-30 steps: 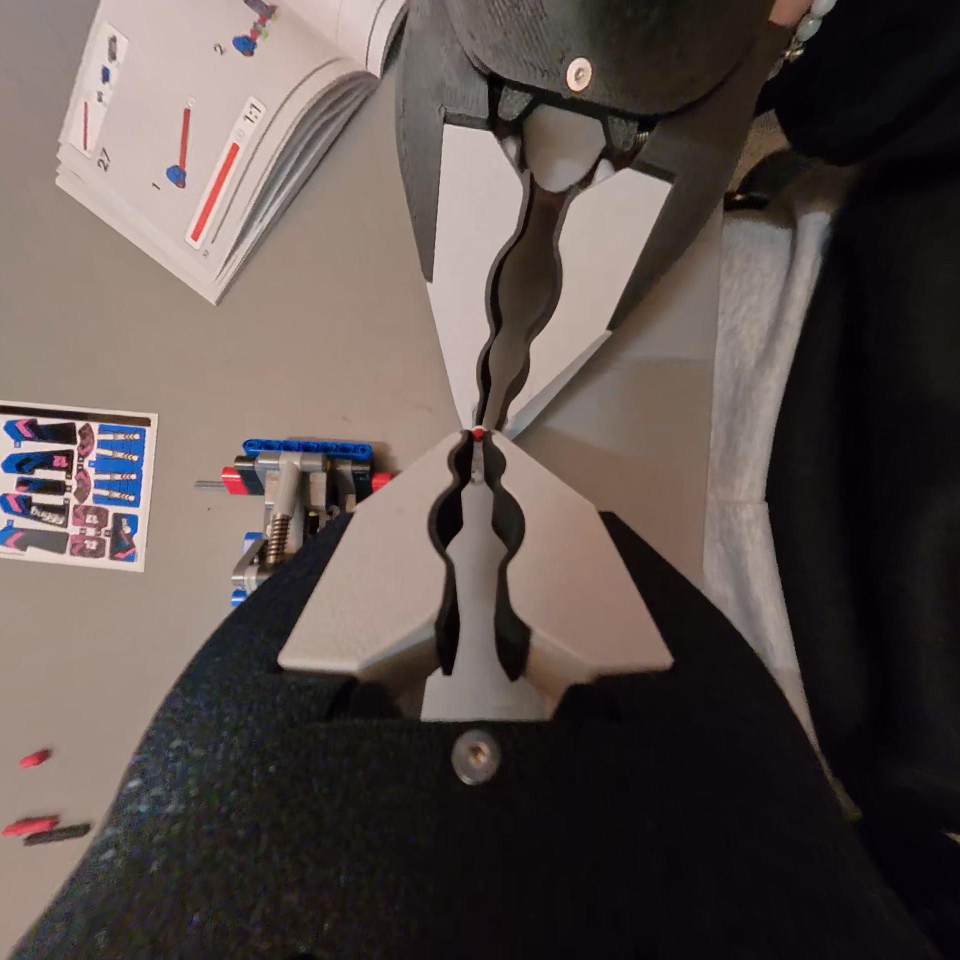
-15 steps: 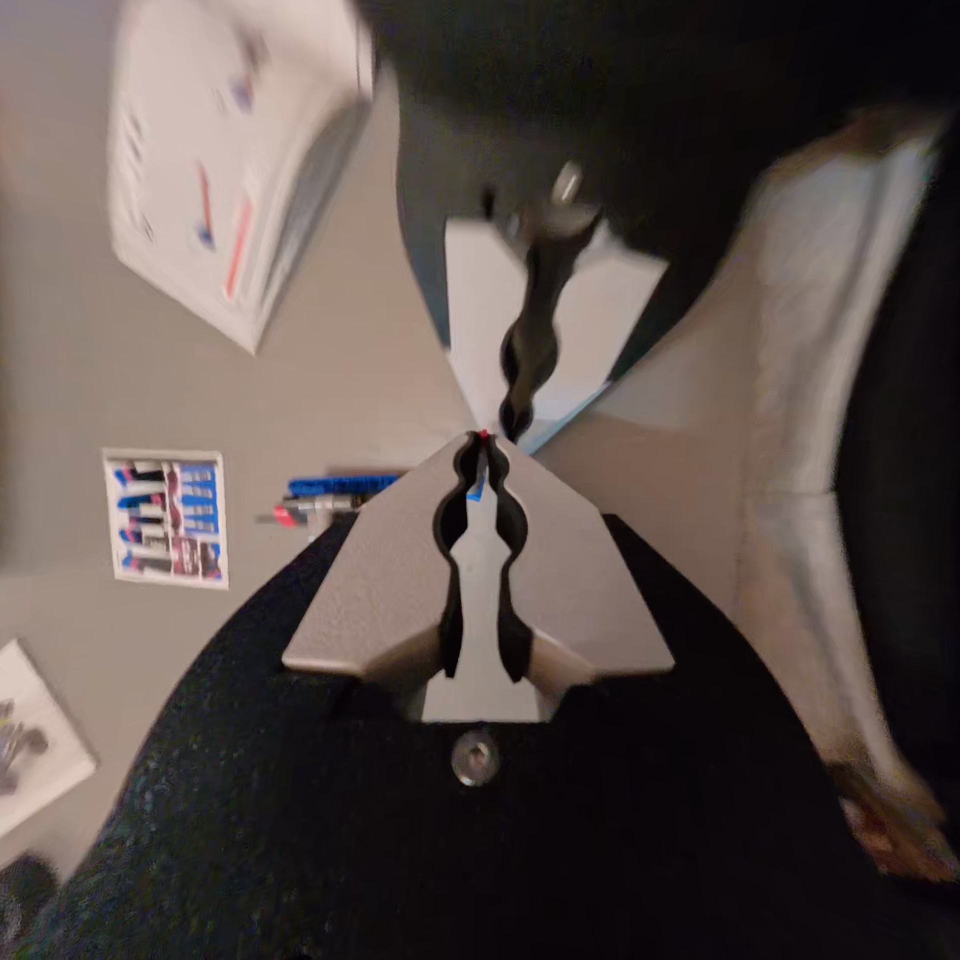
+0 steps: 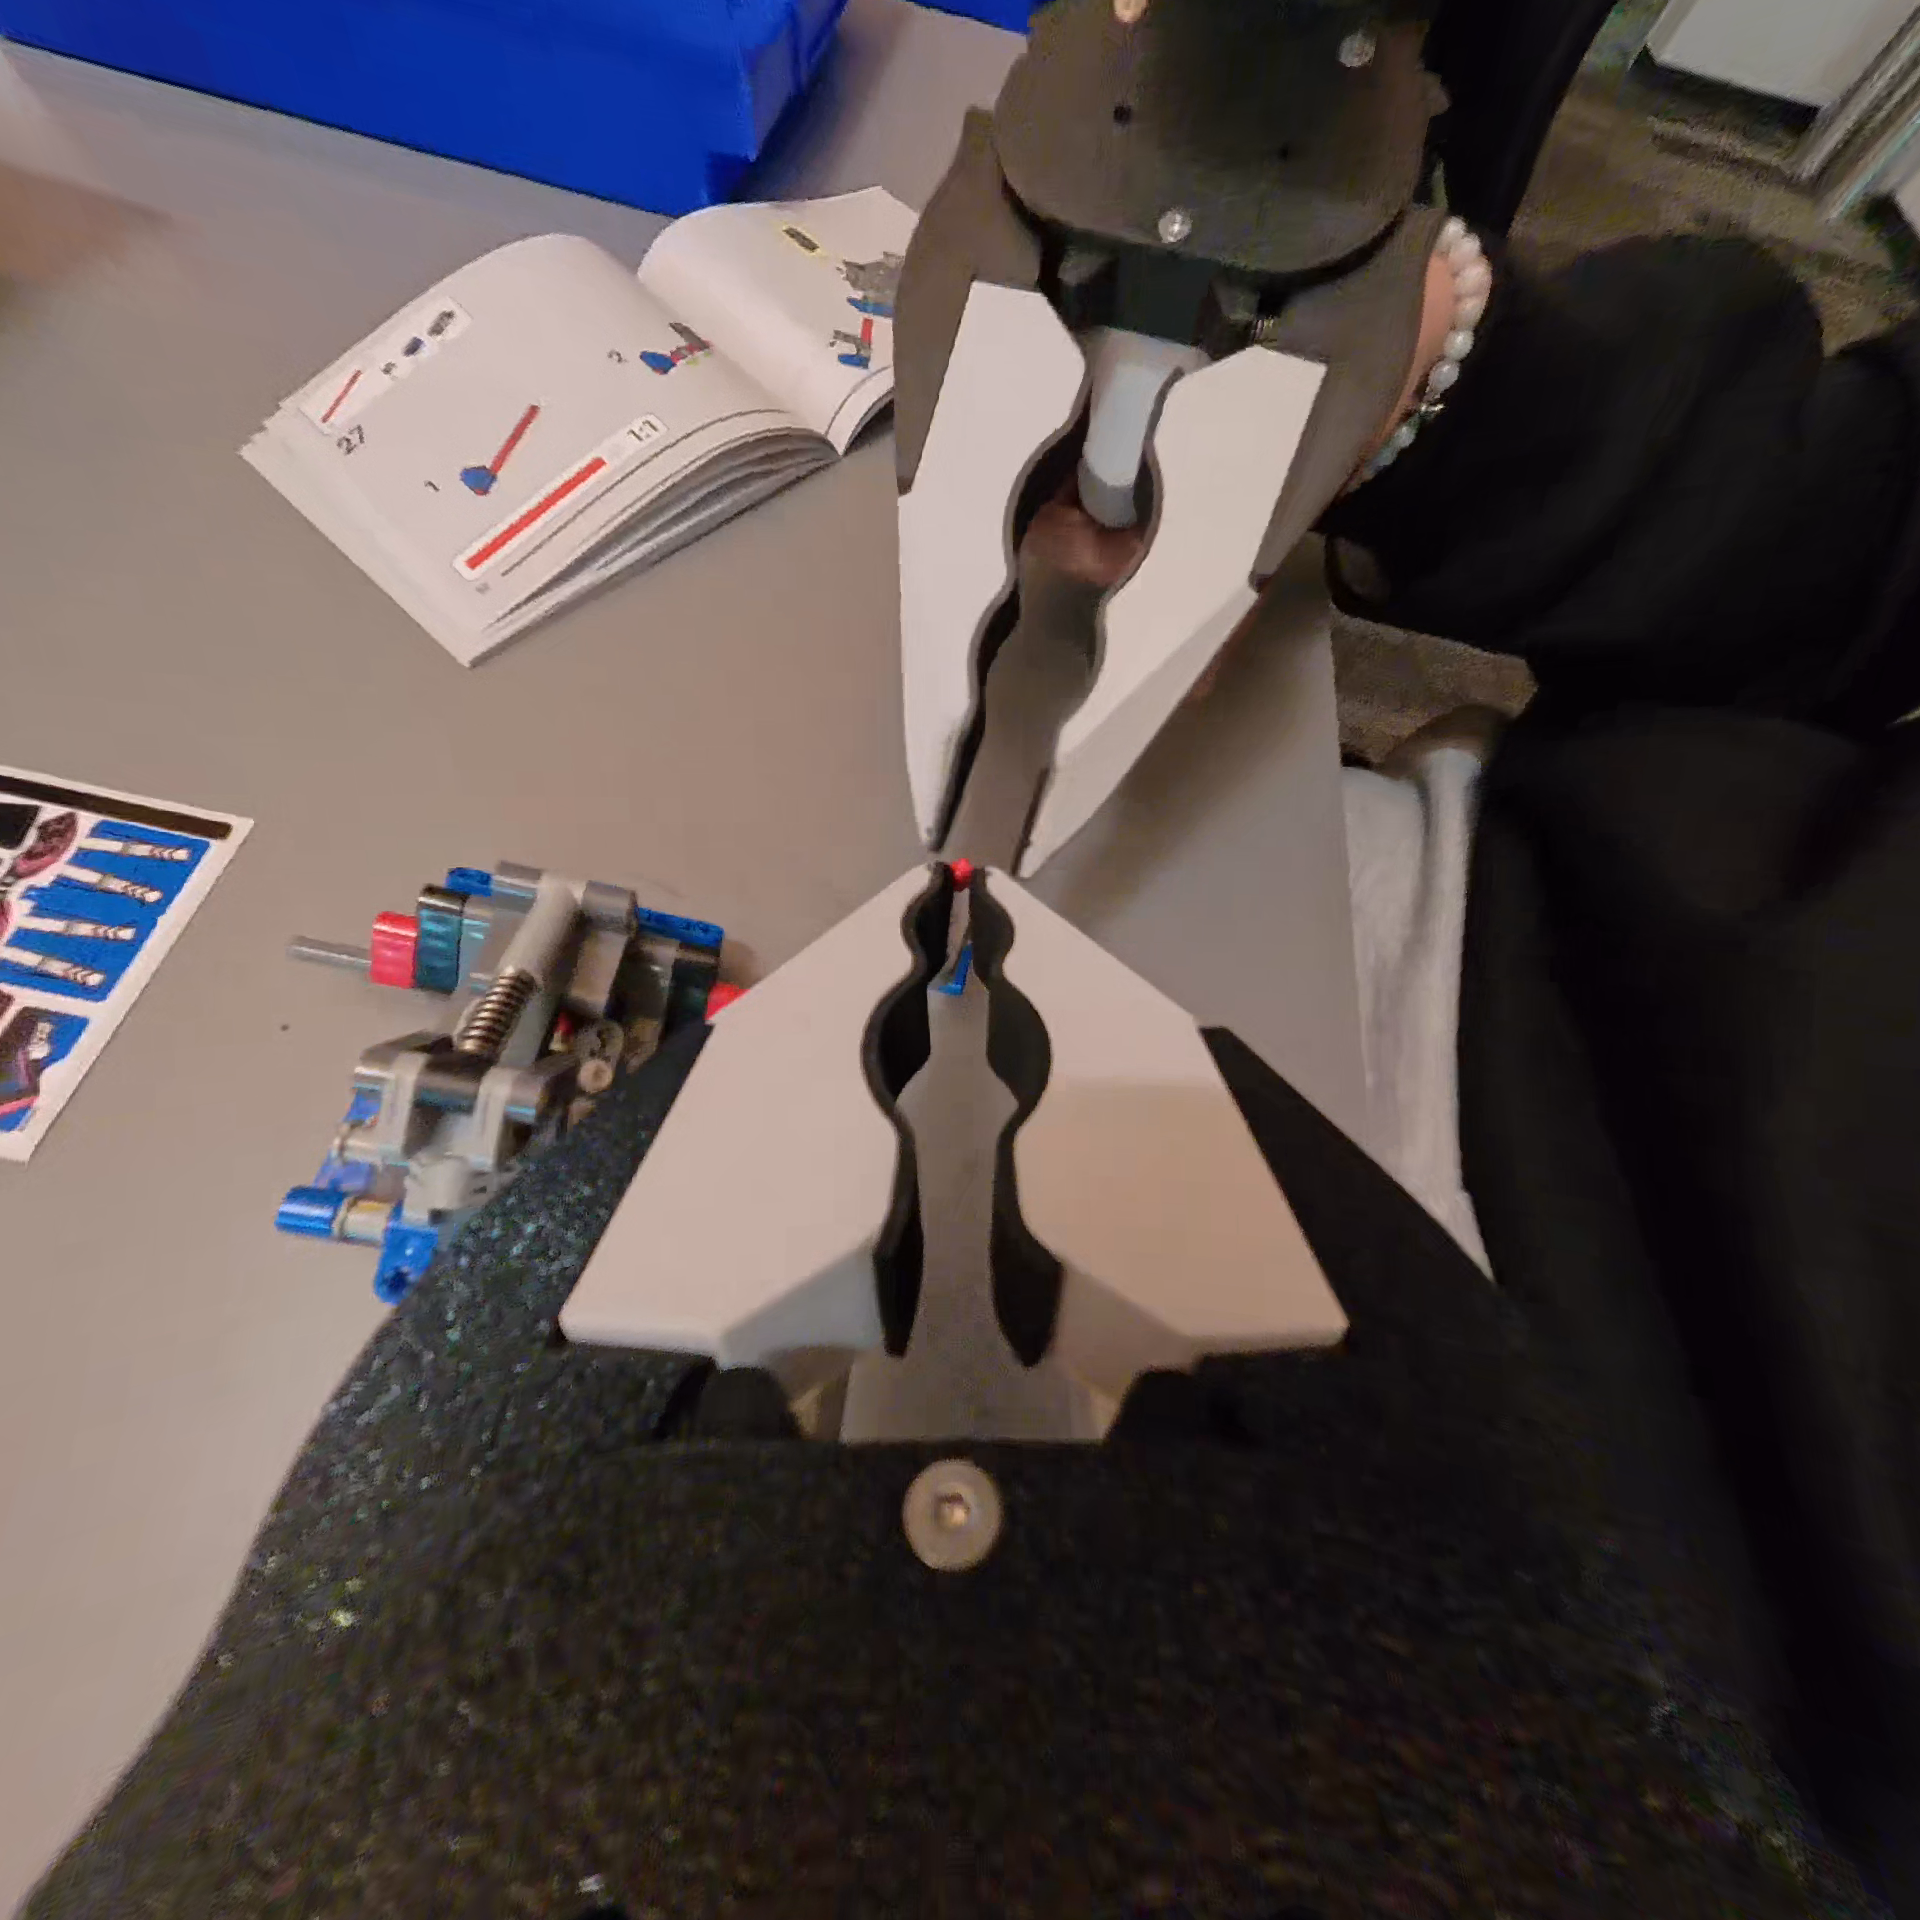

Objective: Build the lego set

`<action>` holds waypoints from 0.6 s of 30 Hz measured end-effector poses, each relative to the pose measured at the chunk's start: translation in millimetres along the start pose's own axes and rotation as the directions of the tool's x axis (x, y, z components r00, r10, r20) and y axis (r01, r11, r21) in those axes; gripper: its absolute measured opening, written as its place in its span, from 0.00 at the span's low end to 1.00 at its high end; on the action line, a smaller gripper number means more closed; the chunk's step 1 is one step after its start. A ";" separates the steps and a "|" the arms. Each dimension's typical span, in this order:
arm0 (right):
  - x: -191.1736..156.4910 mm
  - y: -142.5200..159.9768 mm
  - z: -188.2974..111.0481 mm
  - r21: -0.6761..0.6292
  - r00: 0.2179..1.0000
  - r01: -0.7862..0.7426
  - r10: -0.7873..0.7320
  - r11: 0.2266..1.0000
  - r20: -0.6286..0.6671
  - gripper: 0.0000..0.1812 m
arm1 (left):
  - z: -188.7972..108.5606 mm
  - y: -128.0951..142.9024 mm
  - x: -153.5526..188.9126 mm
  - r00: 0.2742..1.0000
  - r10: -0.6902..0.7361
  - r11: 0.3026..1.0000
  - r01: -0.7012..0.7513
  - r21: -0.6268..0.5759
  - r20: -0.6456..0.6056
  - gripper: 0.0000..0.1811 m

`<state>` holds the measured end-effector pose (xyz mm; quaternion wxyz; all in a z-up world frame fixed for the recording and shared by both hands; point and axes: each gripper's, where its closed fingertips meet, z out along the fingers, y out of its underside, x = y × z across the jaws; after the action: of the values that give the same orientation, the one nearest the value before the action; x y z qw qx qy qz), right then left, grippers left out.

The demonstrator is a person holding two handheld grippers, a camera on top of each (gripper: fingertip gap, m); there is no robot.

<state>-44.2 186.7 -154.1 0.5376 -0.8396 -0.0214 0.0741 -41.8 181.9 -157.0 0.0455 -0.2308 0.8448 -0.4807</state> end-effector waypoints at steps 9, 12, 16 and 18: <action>3.6 23.7 13.5 -0.175 0.997 0.066 -0.071 0.982 -0.022 0.03 | 5.5 -0.8 -0.6 0.999 0.034 0.998 -0.033 -0.046 0.019 0.00; 2.3 24.6 13.4 -0.180 0.997 0.075 -0.079 0.981 -0.016 0.03 | 6.6 -0.8 3.8 0.999 0.045 0.997 -0.045 -0.058 0.001 0.00; 2.3 24.9 13.7 -0.181 0.996 0.085 -0.090 0.980 -0.019 0.03 | 3.6 1.1 2.2 0.994 0.107 0.992 -0.105 -0.064 0.029 0.01; 2.4 24.7 14.6 -0.181 0.996 0.080 -0.084 0.980 -0.016 0.03 | 1.1 3.5 -0.5 0.992 0.119 0.990 -0.115 -0.087 0.044 0.05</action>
<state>-45.1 189.7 -182.7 0.4621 -0.8841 -0.0563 0.0401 -42.3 182.7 -160.6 0.0848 -0.1943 0.8750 -0.4353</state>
